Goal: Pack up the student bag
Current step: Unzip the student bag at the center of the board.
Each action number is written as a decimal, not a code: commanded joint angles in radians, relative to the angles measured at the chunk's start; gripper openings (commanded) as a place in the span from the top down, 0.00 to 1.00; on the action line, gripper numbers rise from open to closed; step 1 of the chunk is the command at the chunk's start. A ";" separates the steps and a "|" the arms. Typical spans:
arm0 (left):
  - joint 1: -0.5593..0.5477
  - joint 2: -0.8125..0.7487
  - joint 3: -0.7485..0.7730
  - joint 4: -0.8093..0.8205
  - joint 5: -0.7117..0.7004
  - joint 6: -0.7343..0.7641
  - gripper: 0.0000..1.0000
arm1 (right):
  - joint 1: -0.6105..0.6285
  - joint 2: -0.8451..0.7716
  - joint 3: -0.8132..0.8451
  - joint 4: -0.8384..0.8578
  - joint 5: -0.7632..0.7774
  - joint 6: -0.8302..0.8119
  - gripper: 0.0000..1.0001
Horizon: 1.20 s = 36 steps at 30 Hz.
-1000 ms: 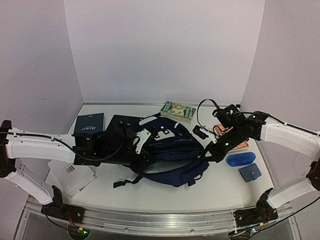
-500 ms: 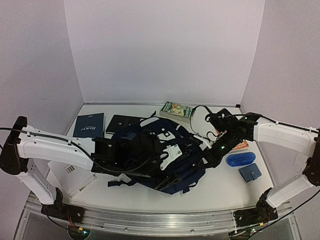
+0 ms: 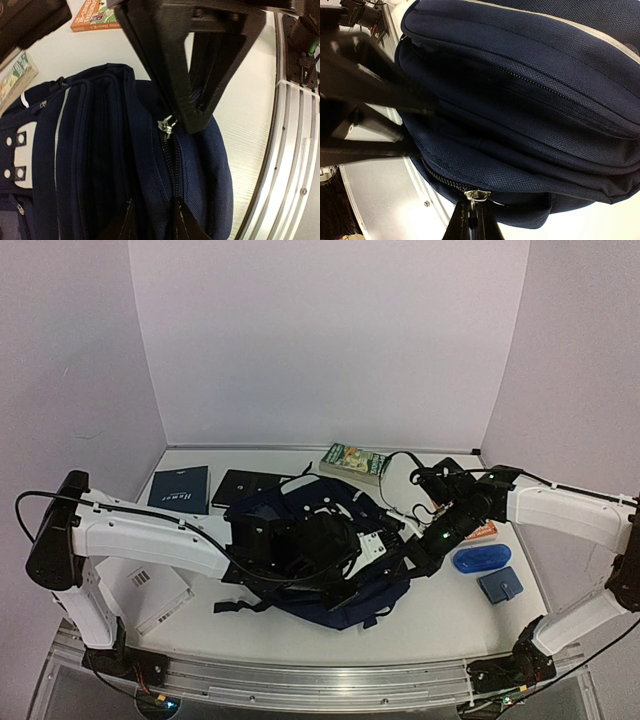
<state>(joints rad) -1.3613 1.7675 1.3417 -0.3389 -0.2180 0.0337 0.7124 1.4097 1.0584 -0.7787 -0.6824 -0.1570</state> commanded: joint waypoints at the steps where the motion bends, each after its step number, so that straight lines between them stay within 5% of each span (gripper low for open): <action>1: 0.001 -0.016 0.040 -0.051 0.000 0.000 0.86 | 0.007 -0.026 0.053 0.012 -0.044 -0.007 1.00; 5: -0.002 -0.115 -0.034 -0.020 0.048 -0.016 1.00 | -0.007 -0.015 0.052 0.007 0.027 -0.004 1.00; 19: -0.006 -0.461 -0.289 0.008 0.086 -0.019 0.99 | -0.145 0.070 0.061 -0.003 -0.020 -0.069 1.00; 26: -0.018 -0.344 -0.141 -0.101 0.023 -0.051 0.48 | -0.068 0.069 0.067 -0.001 -0.109 -0.047 1.00; 32: -0.031 -0.216 -0.017 -0.097 0.063 -0.073 0.21 | -0.063 0.056 0.077 -0.001 -0.118 -0.036 1.00; 36: -0.031 -0.119 0.044 -0.100 0.049 -0.080 0.17 | -0.060 0.049 0.075 -0.002 -0.130 -0.037 1.00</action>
<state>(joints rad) -1.3884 1.5757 1.3036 -0.4274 -0.1581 -0.0284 0.6498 1.4914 1.0818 -0.7942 -0.7490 -0.1976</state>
